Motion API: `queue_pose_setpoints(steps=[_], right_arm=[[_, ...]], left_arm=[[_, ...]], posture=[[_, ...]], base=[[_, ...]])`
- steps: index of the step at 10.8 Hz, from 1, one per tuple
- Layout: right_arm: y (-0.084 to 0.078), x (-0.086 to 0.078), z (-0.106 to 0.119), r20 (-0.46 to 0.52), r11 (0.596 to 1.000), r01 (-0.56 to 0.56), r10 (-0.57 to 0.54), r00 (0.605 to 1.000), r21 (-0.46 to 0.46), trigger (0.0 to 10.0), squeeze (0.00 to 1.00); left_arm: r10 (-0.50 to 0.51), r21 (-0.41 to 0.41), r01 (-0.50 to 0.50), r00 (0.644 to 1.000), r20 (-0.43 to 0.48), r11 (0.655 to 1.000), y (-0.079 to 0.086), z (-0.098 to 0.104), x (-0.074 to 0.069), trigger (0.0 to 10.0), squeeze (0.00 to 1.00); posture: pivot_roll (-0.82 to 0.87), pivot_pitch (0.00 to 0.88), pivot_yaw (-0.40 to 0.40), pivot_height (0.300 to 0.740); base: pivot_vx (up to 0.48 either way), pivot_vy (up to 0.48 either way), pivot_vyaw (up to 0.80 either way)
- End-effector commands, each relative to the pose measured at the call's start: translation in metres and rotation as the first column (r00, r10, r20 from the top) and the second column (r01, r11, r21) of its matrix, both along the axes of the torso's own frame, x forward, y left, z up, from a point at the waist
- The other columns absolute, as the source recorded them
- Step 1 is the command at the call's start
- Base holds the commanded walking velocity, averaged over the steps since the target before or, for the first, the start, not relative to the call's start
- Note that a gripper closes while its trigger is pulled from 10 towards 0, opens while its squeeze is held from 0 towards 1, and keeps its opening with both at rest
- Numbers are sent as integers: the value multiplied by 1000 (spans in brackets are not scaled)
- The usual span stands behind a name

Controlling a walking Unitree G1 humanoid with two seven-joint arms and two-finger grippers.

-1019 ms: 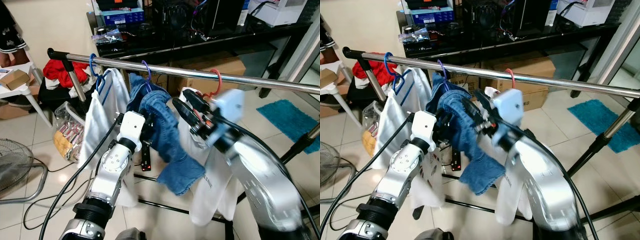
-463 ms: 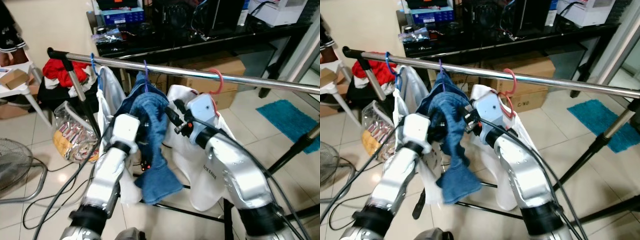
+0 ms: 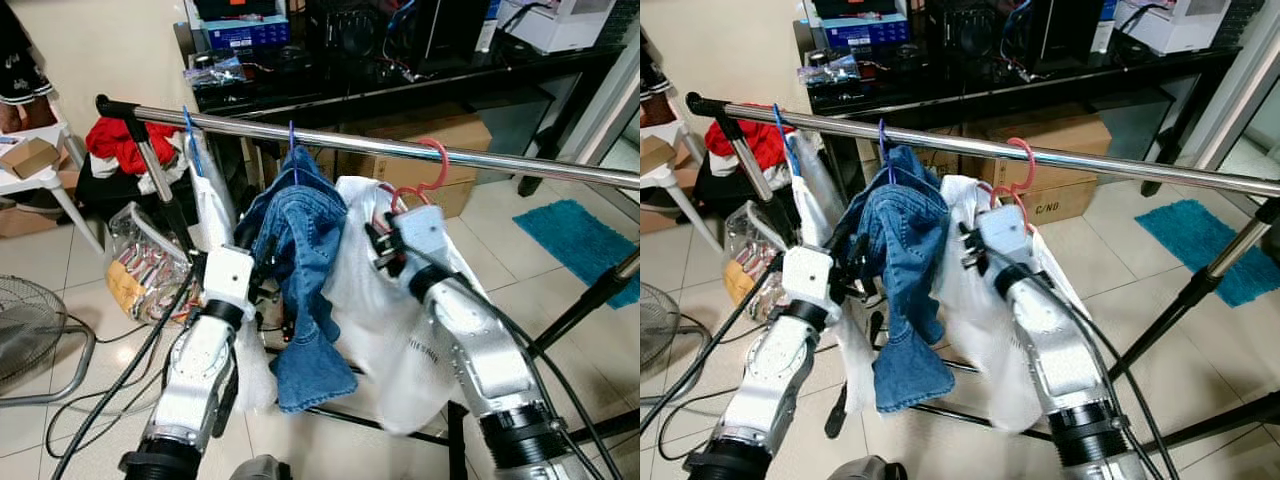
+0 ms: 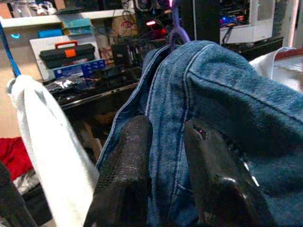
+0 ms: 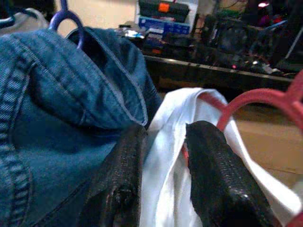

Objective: Hang hanger

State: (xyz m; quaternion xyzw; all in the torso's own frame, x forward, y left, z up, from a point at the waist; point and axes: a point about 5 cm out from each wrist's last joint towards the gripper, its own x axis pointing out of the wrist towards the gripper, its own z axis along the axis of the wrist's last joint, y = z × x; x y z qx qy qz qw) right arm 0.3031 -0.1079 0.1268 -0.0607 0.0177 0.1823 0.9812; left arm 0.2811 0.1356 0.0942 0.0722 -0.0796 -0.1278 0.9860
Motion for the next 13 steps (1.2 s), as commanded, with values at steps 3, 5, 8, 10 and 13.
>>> queue_pose_setpoints(steps=[3,5,8,10,13], right_arm=[[2,5,11,42,1000,9,-10,999,17,10000,0],[3,5,15,48,1000,9,-10,999,28,10000,0],[10,10,31,58,997,-10,6,998,72,10000,0],[30,9,46,58,980,-159,153,987,124,10000,725],[72,-2,21,-58,902,-431,432,900,33,10000,0]], left_arm=[[-23,6,23,1000,18,1000,-4,7,6,10000,0],[-32,10,32,999,14,999,-6,6,5,10000,0],[-42,17,41,999,6,999,-7,5,4,10000,0],[-55,39,55,998,-10,998,-8,1,4,10000,0],[-80,58,82,996,-44,995,-9,-4,4,10000,0]], posture=[[10,0,30,736],[8,0,31,736],[13,0,33,736],[15,0,33,736],[25,0,38,736]], base=[[0,160,0],[0,0,0],[0,0,0],[0,0,0],[0,0,0]])
